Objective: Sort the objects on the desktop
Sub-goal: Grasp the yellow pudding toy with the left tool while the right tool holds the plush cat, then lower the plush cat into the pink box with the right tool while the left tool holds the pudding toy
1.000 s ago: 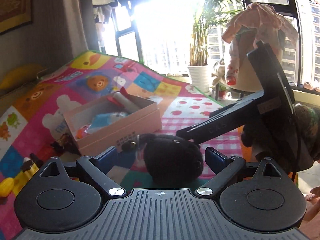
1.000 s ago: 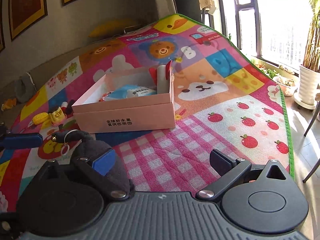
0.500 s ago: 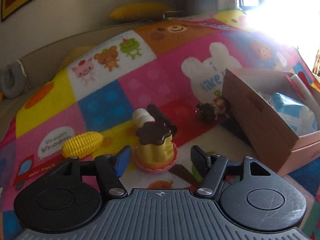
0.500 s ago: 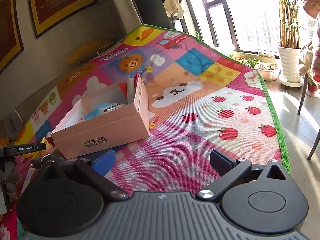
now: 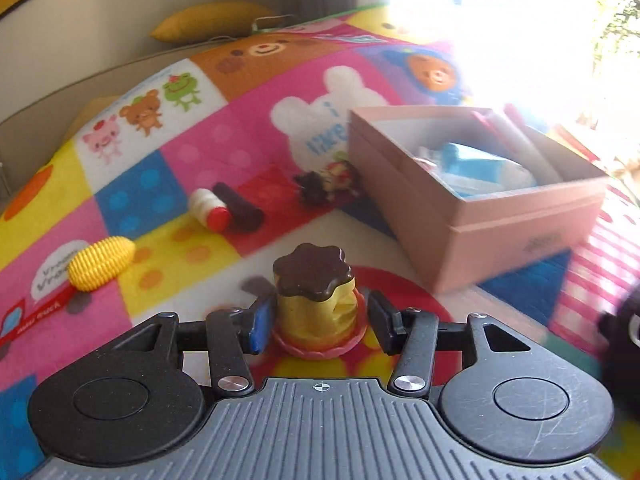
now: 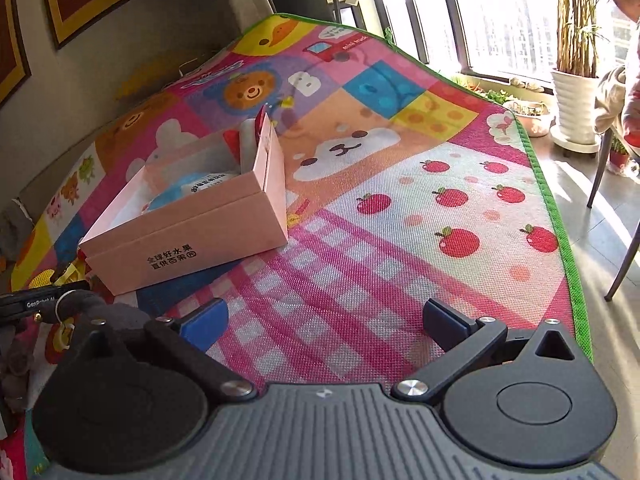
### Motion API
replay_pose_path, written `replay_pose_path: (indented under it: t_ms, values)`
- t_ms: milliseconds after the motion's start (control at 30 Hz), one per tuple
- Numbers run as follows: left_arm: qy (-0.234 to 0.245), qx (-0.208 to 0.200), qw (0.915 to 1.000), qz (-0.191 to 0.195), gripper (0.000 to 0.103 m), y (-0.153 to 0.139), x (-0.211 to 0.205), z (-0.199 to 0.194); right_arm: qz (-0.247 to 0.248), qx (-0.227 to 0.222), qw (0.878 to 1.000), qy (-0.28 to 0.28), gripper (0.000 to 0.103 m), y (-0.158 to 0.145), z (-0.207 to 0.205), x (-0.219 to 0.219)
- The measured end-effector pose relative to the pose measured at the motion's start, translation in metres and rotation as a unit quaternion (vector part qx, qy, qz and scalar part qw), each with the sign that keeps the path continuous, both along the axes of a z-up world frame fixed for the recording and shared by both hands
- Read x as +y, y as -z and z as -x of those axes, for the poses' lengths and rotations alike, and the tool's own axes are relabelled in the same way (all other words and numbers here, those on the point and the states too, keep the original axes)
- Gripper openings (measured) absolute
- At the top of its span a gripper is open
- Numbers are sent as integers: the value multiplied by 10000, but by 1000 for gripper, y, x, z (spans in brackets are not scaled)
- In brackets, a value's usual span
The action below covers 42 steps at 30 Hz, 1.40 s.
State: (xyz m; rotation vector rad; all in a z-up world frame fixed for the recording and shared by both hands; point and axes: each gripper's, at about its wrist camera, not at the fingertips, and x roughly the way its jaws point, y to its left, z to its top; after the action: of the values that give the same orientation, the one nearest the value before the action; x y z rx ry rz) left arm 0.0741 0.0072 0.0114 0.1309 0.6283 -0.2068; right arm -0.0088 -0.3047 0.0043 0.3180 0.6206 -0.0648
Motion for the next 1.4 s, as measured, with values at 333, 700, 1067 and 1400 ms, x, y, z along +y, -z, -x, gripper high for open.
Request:
replay_pose_path:
  t_ms: [333, 700, 1067, 1400]
  values:
    - [783, 102, 9964, 319, 63, 1, -45, 84, -36, 84, 10000, 7, 103, -1, -2, -1]
    - [842, 142, 9959, 302, 99, 13, -46, 87, 503, -167, 9973, -513, 103, -27, 28, 17]
    - [844, 128, 9960, 252, 101, 14, -48, 88, -423, -267, 9791, -1973, 102, -37, 36, 50]
    - [848, 132, 9960, 262, 102, 13, -48, 88, -1173, 133, 9698, -2136, 102, -23, 23, 65]
